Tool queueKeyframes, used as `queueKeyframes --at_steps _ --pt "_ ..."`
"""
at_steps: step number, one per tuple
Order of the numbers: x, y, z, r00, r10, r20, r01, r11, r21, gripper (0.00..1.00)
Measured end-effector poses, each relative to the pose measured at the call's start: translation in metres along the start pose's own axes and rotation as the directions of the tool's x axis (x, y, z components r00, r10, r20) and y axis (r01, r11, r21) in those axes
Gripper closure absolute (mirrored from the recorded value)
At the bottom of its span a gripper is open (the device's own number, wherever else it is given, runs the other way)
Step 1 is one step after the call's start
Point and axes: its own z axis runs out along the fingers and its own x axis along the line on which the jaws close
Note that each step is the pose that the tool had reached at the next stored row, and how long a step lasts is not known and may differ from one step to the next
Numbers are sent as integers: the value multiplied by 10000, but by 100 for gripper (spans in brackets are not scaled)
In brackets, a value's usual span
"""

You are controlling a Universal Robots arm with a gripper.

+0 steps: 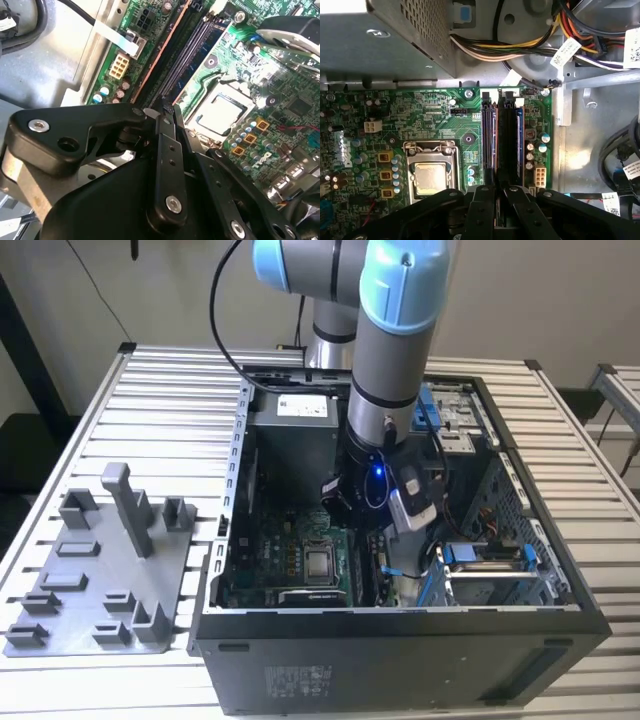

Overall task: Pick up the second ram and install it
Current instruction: 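Insert the second ram into the second slot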

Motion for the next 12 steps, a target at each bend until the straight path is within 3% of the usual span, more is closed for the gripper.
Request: queueKeyframes --at_steps 12 --pt "-12 1 0 9988 -486 14 486 9988 -2 86"
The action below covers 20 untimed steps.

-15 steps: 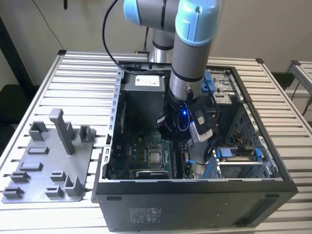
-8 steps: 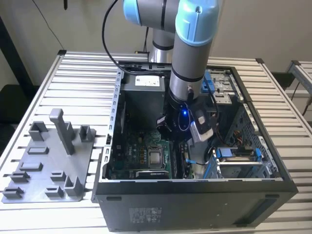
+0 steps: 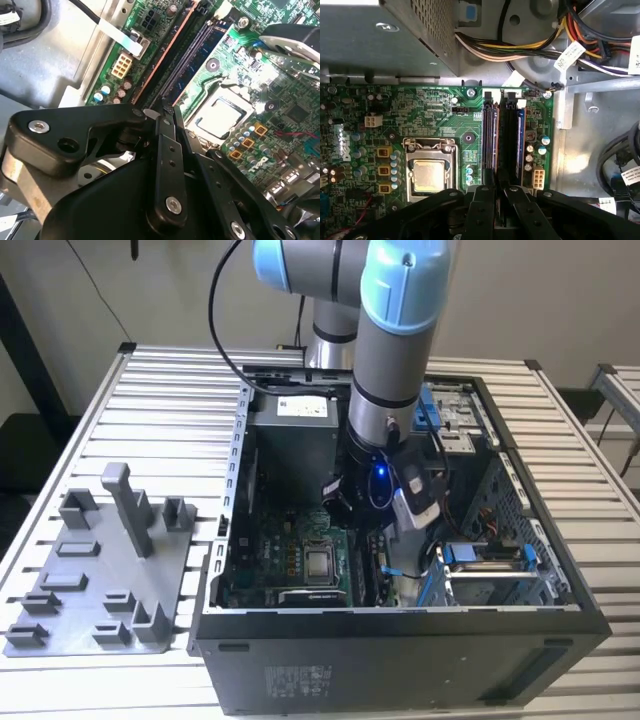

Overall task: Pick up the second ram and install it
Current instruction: 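Insert the second ram into the second slot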

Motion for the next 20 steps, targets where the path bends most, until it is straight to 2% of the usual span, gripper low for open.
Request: queueKeyframes --at_steps 9,20 --pt "0 2 43 10000 -74 1 74 10000 1 86" --pt "0 15 43 10000 -73 1 73 10000 -27 86"
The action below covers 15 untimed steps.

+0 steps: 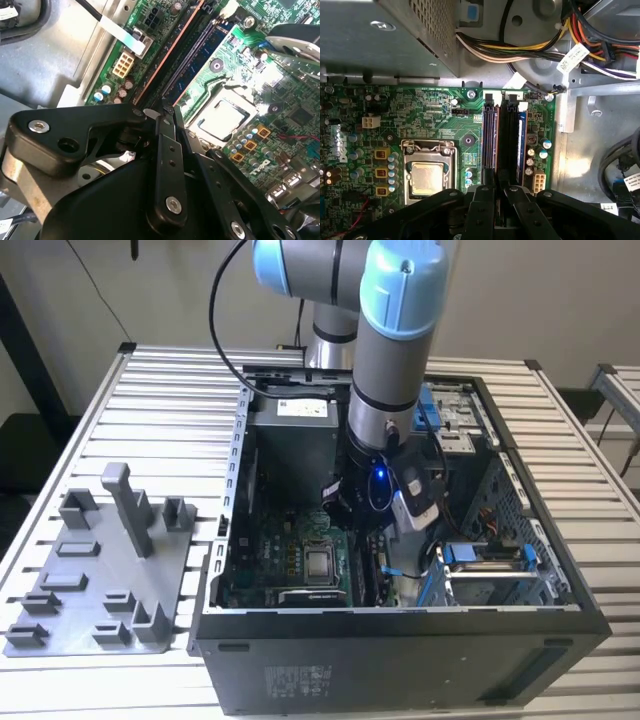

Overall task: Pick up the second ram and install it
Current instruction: 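Insert the second ram into the second slot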

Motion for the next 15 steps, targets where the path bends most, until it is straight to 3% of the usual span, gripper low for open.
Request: queueKeyframes --at_steps 7,15 --pt "1 -1 19 10000 31 0 -31 9999 -139 86" --pt "0 -8 23 10000 31 1 -31 9999 -150 86"
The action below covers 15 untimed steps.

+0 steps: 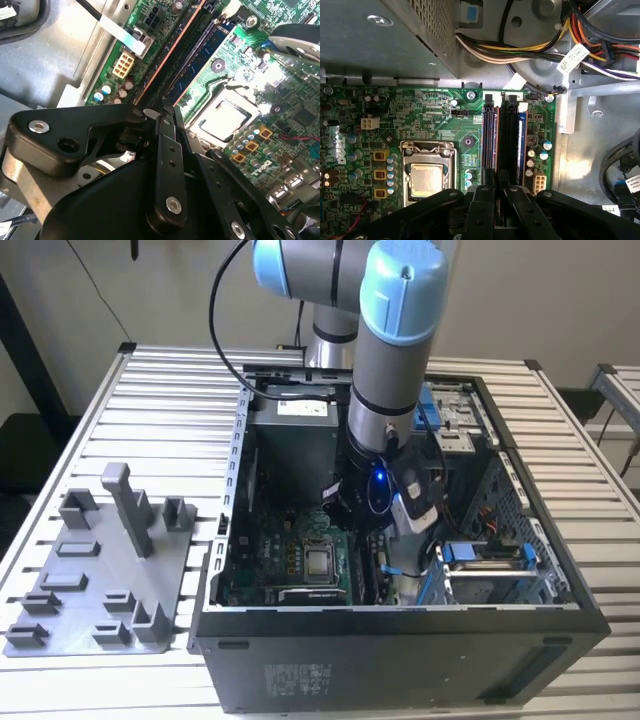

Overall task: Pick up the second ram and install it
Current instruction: 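Insert the second ram into the second slot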

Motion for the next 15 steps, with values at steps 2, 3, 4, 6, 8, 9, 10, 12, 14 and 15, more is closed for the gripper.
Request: queueKeyframes --at_steps 2,3,4,6,8,9,10,12,14,15 --pt "0 -1 -1 10000 0 -1 0 10000 3 86" --pt "0 -1 1 10000 0 -1 0 10000 -2 86" --pt "0 -1 0 10000 0 0 0 10000 2 84" --pt "0 -2 0 10000 0 -1 0 10000 4 78" --pt "0 -4 -35 10000 -1 -2 1 10000 7 78" --pt "-1 -3 -80 10000 0 -1 0 10000 6 78" --pt "-1 -3 -124 10000 2 0 -2 10000 4 78" --pt "-2 -2 -216 10000 1 0 -1 10000 4 78" --pt "-3 -3 -283 10000 1 -1 -1 10000 8 78" --pt "-3 -2 -282 10000 1 1 -1 10000 0 78"
